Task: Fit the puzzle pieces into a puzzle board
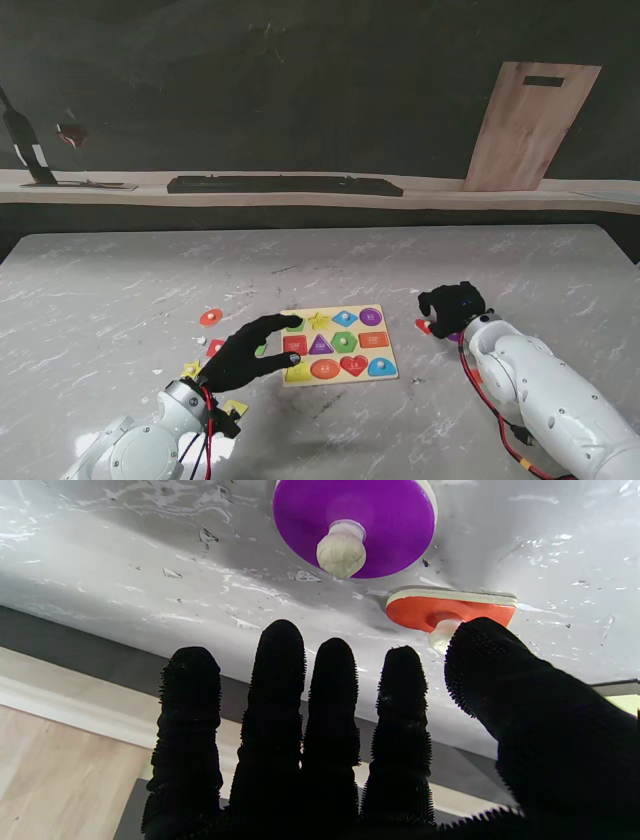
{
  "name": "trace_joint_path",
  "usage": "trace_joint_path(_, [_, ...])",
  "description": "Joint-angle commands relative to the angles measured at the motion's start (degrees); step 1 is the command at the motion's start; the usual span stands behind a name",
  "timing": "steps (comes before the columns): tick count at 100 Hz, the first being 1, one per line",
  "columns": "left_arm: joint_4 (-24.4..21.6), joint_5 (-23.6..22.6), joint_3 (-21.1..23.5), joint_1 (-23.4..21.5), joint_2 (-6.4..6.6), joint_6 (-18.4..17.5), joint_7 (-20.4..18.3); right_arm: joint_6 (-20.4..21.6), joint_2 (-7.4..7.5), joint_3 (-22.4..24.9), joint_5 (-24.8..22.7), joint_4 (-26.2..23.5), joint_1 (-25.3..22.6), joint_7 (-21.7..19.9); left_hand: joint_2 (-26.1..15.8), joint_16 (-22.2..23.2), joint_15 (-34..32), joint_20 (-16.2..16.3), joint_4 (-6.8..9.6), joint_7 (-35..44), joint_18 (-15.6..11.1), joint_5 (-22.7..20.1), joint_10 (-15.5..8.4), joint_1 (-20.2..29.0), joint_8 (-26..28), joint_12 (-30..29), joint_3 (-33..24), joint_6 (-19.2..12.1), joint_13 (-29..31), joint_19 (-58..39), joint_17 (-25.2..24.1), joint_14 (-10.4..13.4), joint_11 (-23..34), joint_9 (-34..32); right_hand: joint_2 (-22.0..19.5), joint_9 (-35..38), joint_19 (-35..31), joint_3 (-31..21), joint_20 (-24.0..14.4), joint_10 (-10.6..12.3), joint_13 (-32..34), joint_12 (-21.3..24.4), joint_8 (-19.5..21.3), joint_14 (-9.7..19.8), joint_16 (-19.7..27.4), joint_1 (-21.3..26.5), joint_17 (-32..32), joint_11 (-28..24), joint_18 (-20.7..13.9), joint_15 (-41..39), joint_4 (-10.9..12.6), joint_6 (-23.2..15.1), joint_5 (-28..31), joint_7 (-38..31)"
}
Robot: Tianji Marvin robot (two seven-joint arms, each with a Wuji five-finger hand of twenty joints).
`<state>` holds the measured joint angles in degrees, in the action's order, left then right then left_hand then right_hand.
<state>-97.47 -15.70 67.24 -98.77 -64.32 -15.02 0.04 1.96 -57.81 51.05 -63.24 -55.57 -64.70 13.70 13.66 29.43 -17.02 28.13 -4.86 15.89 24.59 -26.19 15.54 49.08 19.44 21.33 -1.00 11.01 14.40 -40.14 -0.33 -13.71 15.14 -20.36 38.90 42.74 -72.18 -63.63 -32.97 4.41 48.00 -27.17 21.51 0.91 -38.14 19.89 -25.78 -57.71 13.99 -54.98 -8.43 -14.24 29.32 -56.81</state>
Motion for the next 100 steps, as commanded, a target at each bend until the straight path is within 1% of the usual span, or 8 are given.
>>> trace_joint_path(1, [-0.3,0.2,-0.1,-0.2,-0.12,0.3,-0.1,0.0,-0.4,-0.4,0.1,0.4,0.2,0.3,-0.9,0.5,0.0,1.1,2.11,-0.2,-4.9,-0.5,-0.7,0.4,-1.2,-0.4,1.8,-1.7,-0.6,-0.1,-0.4,1.3,0.1,0.3,0.8,1.1,-0.1,-1.4,-0.7,1.7,1.6,0.0,-1.0,1.0,0.4,1.1,-0.5,0.4,-0.3,-0.5,-1.8,-1.4,0.9,-2.0])
trace_joint_path(18, [-0.2,0.1,-0.1,-0.1,-0.11,0.4,-0.2,0.2,-0.56,-1.6,0.9,1.6,1.2,1.1,-0.9,0.5,0.0,1.0,2.1,-0.1,-4.9,-0.5,-0.8,0.4,-1.2,-0.4,1.9,-1.7,-0.6,-0.1,-0.4,1.3,0.1,0.3,1.4,2.5,-0.2,-1.0,-0.7,2.2,2.2,0.2,-3.0,1.1,0.3,2.2,-0.9,0.6,-0.4,-0.6,-4.3,-3.0,1.6,-3.8])
trace_joint_path(44, [-0.1,0.3,-0.2,0.0,-0.1,0.8,-0.4,-0.4,-0.84,-3.1,2.1,2.8,1.7,1.5,-0.8,0.5,0.0,1.0,2.1,-0.2,-4.8,-0.6,-0.7,0.4,-1.2,-0.4,1.9,-1.7,-0.6,-0.1,-0.4,1.2,0.1,0.2,2.8,4.9,-0.3,-0.4,-0.6,2.5,3.4,0.3,-4.8,1.0,0.1,3.1,-1.3,0.5,-0.2,-0.8,-6.0,-5.2,3.5,-6.6])
trace_joint_path(57, [-0.1,0.3,-0.2,0.0,-0.11,0.8,-0.3,-0.7,-1.0,-4.1,2.9,3.7,2.1,2.1,-0.9,0.5,0.0,1.0,2.09,-0.2,-4.8,-0.7,-0.6,0.3,-1.2,-0.4,1.9,-1.7,-0.6,-0.1,-0.4,1.2,0.1,0.1,1.9,7.2,-0.5,0.9,-0.5,2.9,4.4,2.5,-7.2,1.0,0.0,4.9,-1.8,0.6,-0.2,-1.0,-7.2,-8.3,4.4,-10.4])
trace_joint_path(67, [-0.1,0.3,-0.2,0.0,-0.12,0.7,-0.3,-0.8,-1.29,-4.8,3.9,4.6,2.4,2.9,-1.0,0.5,0.0,1.0,2.09,-0.2,-4.8,-0.7,-0.7,0.3,-1.2,-0.5,1.9,-1.7,-0.6,-0.1,-0.5,1.2,0.0,0.2,-1.6,10.4,-0.7,1.5,-0.4,3.6,5.7,4.0,-7.3,1.1,-0.2,6.9,-2.7,0.7,-0.7,-1.5,-7.1,-10.8,8.1,-11.8])
trace_joint_path(72, [-0.1,0.3,-0.2,0.0,-0.11,0.7,-0.3,-0.8,-1.38,-5.2,4.2,5.0,2.5,3.4,-1.0,0.5,0.0,1.0,2.09,-0.2,-4.8,-0.7,-0.7,0.3,-1.2,-0.5,1.9,-1.7,-0.6,-0.1,-0.5,1.2,0.0,0.2,-2.0,11.4,-0.7,1.5,-0.4,3.7,6.0,4.3,-7.3,1.2,-0.2,7.4,-2.8,0.7,-0.7,-1.6,-7.0,-11.1,9.1,-12.1])
trace_joint_path(88, [-0.1,0.4,-0.2,0.0,-0.11,0.6,-0.3,-0.4,-1.45,-5.5,4.4,5.7,2.5,4.7,-1.0,0.5,0.1,1.0,2.09,-0.3,-4.8,-0.7,-0.7,0.2,-1.3,-0.5,1.9,-1.7,-0.6,-0.1,-0.4,1.3,0.0,0.1,-0.3,14.1,-0.9,0.1,-0.1,3.5,7.4,5.1,-7.5,1.6,-0.2,7.4,-4.0,1.0,-0.8,-1.9,-6.8,-11.2,11.7,-12.1])
trace_joint_path(100, [-0.1,0.4,-0.2,0.0,-0.11,0.6,-0.3,0.1,-1.44,-4.5,4.1,5.5,1.7,5.9,-1.1,0.5,0.1,0.9,2.09,-0.4,-4.8,-0.7,-0.7,0.2,-1.3,-0.5,1.9,-1.6,-0.6,-0.1,-0.4,1.3,-0.1,0.2,1.7,15.8,-1.1,-1.5,0.3,2.9,9.0,5.6,-7.8,1.7,-0.2,7.5,-5.6,1.2,-0.9,-2.1,-6.7,-10.6,13.4,-12.1])
